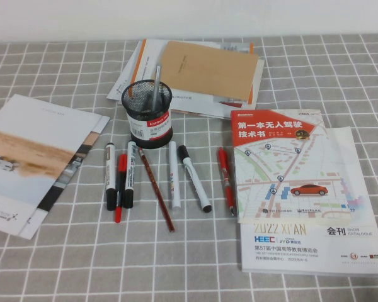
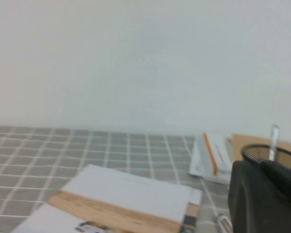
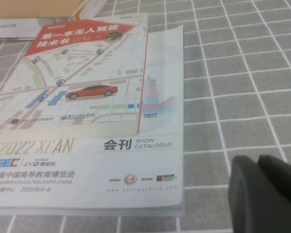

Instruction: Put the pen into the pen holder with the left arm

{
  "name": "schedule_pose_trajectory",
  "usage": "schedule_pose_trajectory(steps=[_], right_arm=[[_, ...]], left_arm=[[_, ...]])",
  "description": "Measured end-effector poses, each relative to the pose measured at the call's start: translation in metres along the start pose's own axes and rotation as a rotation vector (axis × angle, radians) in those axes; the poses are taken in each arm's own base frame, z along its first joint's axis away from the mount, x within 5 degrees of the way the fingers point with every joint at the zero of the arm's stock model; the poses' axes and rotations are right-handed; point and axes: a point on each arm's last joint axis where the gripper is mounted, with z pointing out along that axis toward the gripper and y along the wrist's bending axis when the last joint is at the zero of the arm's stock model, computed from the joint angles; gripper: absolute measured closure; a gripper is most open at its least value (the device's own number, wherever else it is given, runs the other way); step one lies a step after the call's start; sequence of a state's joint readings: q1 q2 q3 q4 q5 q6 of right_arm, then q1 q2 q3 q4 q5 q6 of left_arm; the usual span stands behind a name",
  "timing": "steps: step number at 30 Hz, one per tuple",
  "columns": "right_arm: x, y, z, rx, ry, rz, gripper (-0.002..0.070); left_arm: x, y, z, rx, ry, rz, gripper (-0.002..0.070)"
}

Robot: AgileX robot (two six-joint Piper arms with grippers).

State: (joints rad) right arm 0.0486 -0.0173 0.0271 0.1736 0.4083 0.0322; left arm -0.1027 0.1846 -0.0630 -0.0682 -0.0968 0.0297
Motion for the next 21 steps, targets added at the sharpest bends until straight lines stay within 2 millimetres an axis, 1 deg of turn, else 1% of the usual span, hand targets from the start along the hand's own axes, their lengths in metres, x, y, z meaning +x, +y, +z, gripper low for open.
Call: schedule_pose_trajectory(steps=[3, 5, 11, 16, 19, 21], right_arm=[[0.000, 0.000, 0.000, -0.002, 0.000, 0.004, 0.0689], [0.000, 0.000, 0.000, -0.002, 0.000, 0.006, 0.0688], [0.000, 0.000, 0.000, -0.004, 0.000, 0.009, 0.0689], [0.000, 0.000, 0.000, -0.004, 0.000, 0.010, 0.0689], [0.000, 0.000, 0.000, -0.004, 0.000, 0.010, 0.0689], [0.000, 0.000, 0.000, -0.004, 0.000, 0.010, 0.0689]], left_arm=[[0.010, 0.003, -0.012, -0.043, -0.039, -0.025, 0.0677], [0.020, 0.004, -0.016, -0.053, -0.026, -0.031, 0.0677], [0.036, 0.003, -0.017, -0.051, 0.111, -0.034, 0.0678], [0.050, 0.004, -0.020, -0.052, 0.270, 0.030, 0.0677], [0.057, 0.004, -0.022, -0.053, 0.345, 0.036, 0.0677], [0.059, 0.004, -0.023, -0.054, 0.364, 0.043, 0.0677]])
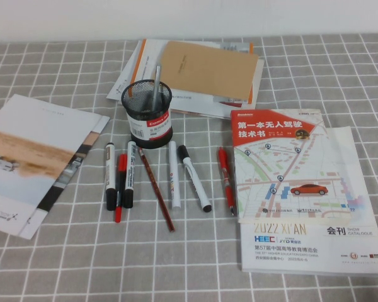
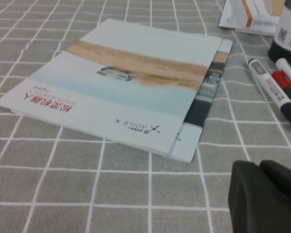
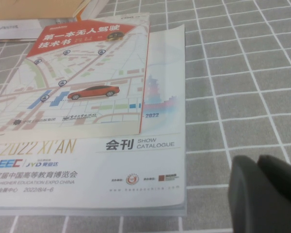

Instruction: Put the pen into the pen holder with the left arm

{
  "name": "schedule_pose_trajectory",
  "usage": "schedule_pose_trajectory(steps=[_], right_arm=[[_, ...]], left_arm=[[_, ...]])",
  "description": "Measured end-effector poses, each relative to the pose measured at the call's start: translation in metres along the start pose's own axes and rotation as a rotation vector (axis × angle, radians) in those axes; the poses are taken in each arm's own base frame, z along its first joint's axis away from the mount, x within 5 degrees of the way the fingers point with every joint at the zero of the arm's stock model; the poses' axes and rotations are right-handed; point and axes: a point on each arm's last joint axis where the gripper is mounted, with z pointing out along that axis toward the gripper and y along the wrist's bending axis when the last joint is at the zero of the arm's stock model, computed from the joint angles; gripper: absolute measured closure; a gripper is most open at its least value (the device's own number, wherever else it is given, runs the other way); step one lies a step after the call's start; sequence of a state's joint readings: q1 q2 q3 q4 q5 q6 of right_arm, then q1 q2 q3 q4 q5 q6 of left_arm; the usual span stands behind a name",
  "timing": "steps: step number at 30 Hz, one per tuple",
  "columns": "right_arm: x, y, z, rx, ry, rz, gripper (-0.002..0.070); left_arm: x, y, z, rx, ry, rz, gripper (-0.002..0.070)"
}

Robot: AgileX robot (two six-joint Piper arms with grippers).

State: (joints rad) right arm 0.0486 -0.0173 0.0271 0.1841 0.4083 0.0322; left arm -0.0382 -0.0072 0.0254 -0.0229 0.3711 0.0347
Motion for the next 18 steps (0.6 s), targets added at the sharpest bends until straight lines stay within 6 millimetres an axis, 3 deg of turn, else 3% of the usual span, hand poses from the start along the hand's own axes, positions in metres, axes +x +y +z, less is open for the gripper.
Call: schedule_pose_trajectory(steps=[18], right_arm=[[0.0001, 0.0001, 0.0000, -0.001, 0.001, 0.001, 0.0689]], left_arm=[[0.0006, 0.0005, 0.0000, -0.005, 0.007, 0.014, 0.0678]])
